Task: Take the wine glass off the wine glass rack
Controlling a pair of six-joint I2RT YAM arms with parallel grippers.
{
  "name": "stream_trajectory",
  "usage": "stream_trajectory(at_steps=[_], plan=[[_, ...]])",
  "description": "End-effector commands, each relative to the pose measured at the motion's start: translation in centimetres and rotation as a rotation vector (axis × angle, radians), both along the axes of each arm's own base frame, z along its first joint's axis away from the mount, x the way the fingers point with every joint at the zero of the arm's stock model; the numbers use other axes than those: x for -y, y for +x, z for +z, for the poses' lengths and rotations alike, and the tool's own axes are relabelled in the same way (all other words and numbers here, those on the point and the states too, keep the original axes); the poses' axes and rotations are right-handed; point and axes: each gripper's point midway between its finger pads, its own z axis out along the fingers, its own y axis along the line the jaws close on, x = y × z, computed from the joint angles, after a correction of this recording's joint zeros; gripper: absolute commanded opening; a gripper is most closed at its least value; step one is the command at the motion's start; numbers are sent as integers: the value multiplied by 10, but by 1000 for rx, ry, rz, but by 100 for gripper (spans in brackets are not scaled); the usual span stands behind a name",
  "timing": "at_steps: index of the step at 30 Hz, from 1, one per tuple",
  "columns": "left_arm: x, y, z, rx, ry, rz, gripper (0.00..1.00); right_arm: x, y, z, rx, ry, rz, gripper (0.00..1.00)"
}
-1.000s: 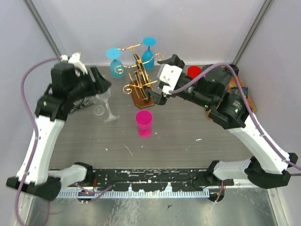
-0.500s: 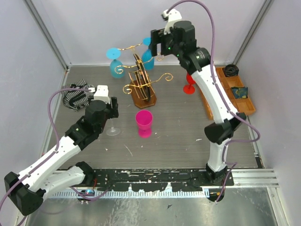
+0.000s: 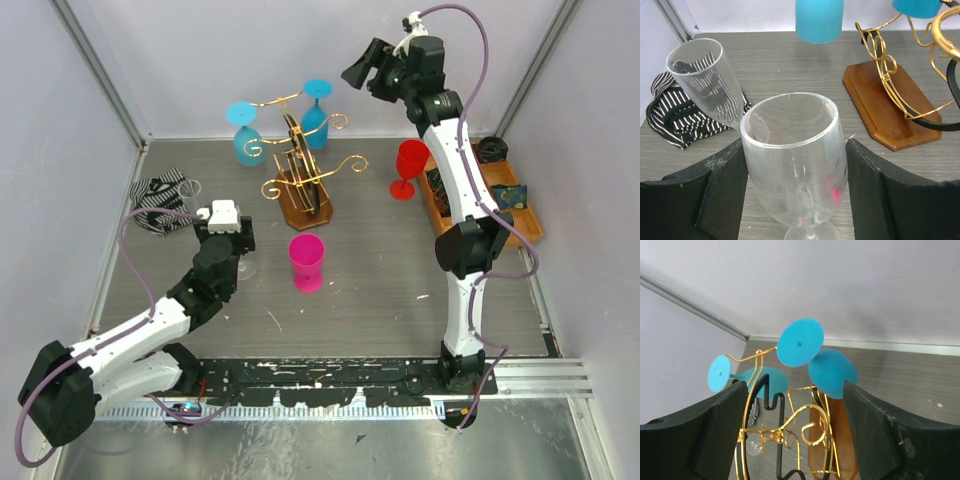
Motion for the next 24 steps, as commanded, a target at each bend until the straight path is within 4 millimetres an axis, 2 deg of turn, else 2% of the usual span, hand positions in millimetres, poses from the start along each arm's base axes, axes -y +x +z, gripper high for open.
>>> stream_trajectory(at_steps=[1, 3, 8, 9, 17, 24], plan=[[-1, 7, 27, 175, -80, 48, 21, -5, 8, 46, 104, 192, 74, 81], [1, 9, 21, 173, -77, 46, 26, -3, 15, 46, 103, 237, 87, 80], [5, 9, 8, 188, -100, 31, 36, -3, 30, 32, 66, 323, 130, 76], [6, 10, 5, 188, -101, 31, 37, -3, 30, 38, 82, 337, 139, 75], [3, 11, -10, 206, -90, 57, 36, -11, 43, 19, 64, 379, 182, 72], [4, 14, -23, 243, -33, 96, 41, -14, 50, 5, 56, 381, 201, 71]])
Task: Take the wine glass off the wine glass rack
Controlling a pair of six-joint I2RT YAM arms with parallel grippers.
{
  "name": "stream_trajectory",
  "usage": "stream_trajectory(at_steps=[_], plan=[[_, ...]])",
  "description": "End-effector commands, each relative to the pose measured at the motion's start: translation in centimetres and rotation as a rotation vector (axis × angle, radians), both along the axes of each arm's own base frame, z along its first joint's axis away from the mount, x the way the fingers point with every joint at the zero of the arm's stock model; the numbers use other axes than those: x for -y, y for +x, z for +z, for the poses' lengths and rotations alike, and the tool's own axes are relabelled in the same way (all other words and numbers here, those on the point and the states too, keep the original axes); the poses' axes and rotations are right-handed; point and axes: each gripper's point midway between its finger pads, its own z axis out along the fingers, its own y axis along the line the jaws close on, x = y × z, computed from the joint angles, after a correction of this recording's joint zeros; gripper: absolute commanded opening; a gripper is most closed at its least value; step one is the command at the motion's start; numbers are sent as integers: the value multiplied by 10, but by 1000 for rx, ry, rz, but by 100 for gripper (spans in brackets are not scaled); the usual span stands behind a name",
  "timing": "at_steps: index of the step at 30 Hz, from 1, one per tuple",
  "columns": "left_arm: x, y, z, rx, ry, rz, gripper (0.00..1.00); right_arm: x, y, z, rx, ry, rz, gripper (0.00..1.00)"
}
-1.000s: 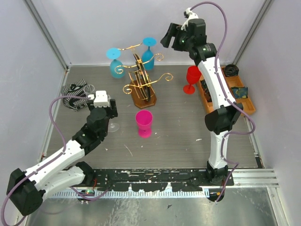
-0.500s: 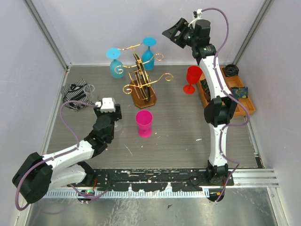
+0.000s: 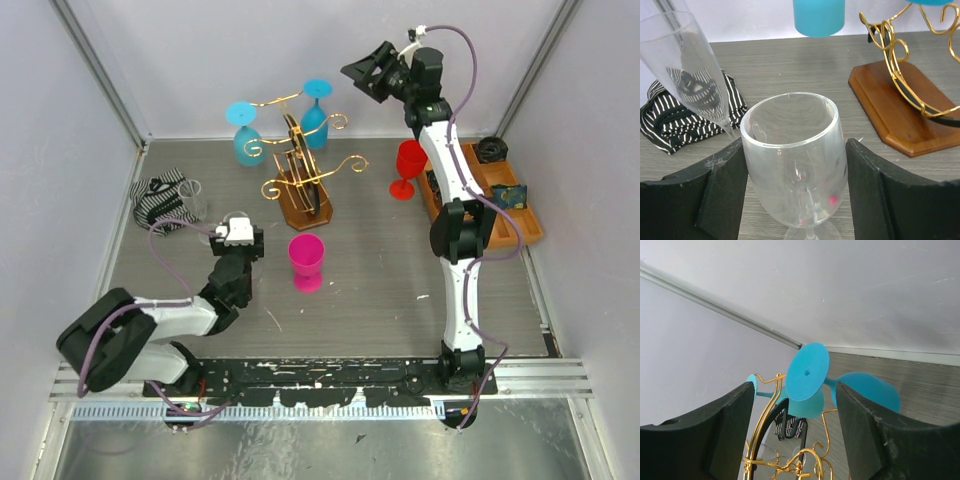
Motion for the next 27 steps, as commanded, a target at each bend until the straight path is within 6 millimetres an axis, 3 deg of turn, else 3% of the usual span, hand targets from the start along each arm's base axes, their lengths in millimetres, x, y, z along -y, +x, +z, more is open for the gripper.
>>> stream_trajectory(at_steps=[1, 6, 11, 18, 27], plan=[[-4, 0, 24, 135, -75, 63, 42, -6, -6, 34, 114, 33, 39, 71], [3, 6, 19, 143, -47, 68, 44, -4, -2, 28, 114, 30, 46, 71], [8, 9, 14, 136, -48, 53, 55, -7, -2, 18, 90, 42, 78, 71], [3, 1, 15, 138, -61, 57, 67, -13, 0, 10, 80, 68, 106, 71], [16, -14, 9, 116, -39, 38, 86, -25, 0, 5, 73, 94, 137, 68]])
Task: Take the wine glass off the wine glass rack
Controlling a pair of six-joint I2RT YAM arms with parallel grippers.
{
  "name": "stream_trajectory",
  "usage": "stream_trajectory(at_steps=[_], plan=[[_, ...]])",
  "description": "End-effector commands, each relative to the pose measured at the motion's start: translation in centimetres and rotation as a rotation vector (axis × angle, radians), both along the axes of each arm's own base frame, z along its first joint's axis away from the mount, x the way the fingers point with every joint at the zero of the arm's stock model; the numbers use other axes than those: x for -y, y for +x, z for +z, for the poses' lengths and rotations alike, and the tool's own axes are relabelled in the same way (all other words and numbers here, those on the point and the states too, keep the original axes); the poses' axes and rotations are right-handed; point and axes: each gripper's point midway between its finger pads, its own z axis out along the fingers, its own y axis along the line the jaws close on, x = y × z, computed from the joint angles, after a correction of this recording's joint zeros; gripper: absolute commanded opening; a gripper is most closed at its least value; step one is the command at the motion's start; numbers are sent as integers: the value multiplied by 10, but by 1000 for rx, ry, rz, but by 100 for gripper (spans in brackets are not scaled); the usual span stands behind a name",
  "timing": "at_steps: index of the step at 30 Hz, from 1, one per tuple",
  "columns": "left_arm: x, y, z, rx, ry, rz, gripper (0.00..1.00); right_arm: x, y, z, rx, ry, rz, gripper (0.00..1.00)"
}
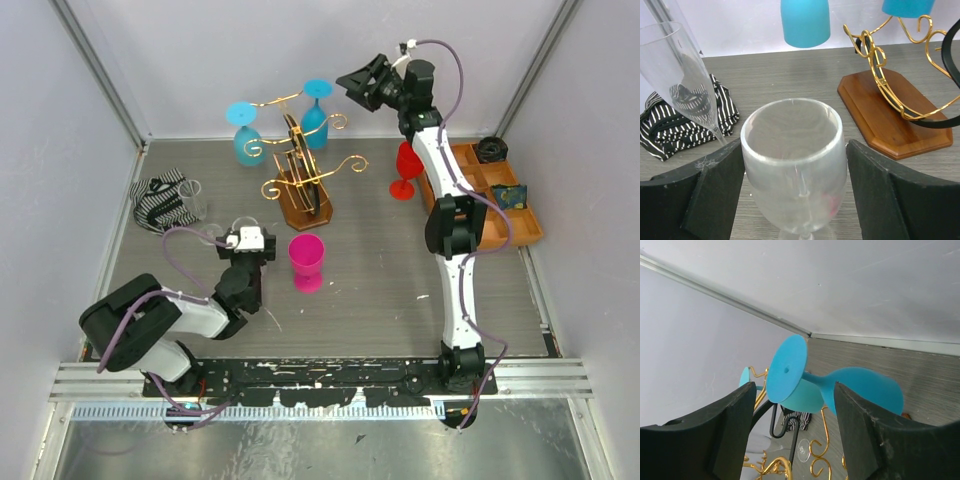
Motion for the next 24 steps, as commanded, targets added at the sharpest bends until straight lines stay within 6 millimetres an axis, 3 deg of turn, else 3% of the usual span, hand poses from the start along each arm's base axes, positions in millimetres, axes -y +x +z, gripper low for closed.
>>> stream_trajectory(at_steps=[1, 4, 15, 20, 24], plan=[[-3, -8, 14, 49, -74, 32, 87, -10, -6, 28, 88, 34, 39, 68], [-4, -9, 13, 46, -75, 43, 94, -15, -5, 23, 83, 43, 49, 67], [-12, -16, 20, 61, -89, 51, 100, -37, -7, 17, 85, 83, 89, 58], [-8, -18, 23, 66, -98, 36, 100, -36, -7, 23, 99, 95, 85, 47], [-4, -20, 24, 67, -105, 32, 100, -36, -9, 27, 104, 109, 91, 32]])
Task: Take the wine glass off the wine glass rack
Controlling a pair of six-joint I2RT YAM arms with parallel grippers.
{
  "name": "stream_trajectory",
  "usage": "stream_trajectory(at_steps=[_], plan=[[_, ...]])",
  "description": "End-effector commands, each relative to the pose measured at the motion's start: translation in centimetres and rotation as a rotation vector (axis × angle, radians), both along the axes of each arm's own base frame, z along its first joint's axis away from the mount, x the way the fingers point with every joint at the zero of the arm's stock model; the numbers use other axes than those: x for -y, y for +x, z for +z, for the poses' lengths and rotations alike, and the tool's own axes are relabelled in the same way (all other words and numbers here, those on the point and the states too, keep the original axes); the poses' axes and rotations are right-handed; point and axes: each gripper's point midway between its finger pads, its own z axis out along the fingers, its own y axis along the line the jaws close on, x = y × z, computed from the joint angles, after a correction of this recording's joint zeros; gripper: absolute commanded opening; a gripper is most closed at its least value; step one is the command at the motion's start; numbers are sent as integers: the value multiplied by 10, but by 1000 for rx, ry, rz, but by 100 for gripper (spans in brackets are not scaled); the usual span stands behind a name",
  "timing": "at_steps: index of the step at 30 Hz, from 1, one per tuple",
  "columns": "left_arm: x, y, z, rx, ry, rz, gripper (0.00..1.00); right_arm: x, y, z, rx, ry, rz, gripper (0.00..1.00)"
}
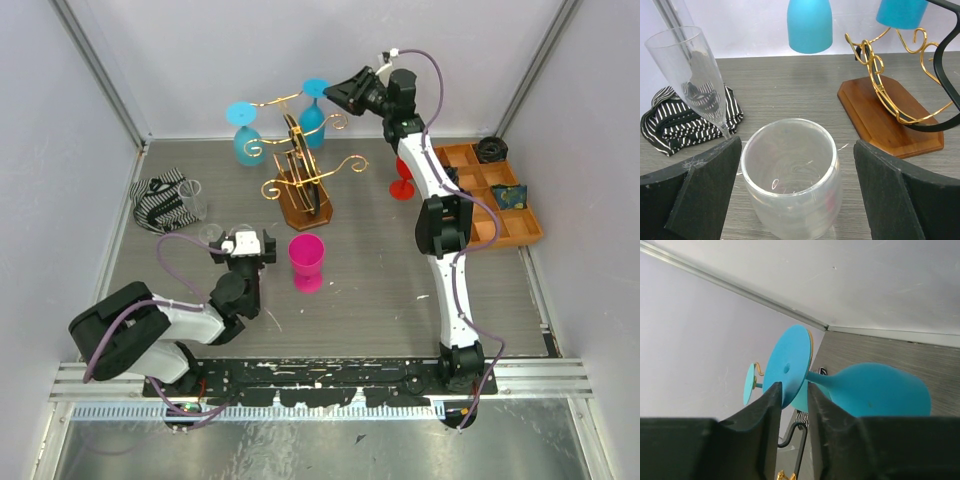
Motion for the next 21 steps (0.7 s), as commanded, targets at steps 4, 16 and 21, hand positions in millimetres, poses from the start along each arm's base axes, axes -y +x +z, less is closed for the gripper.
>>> stream_trajectory(at_steps=[4, 16, 21], plan=[[-1, -7, 13, 39, -65, 16, 100, 1, -13, 53, 126, 47, 20, 11], [4, -12, 26, 55, -81, -7, 99, 6, -15, 69, 144, 101, 17, 0], [3, -14, 36, 67, -92, -15, 99, 17, -14, 76, 149, 112, -14, 0]])
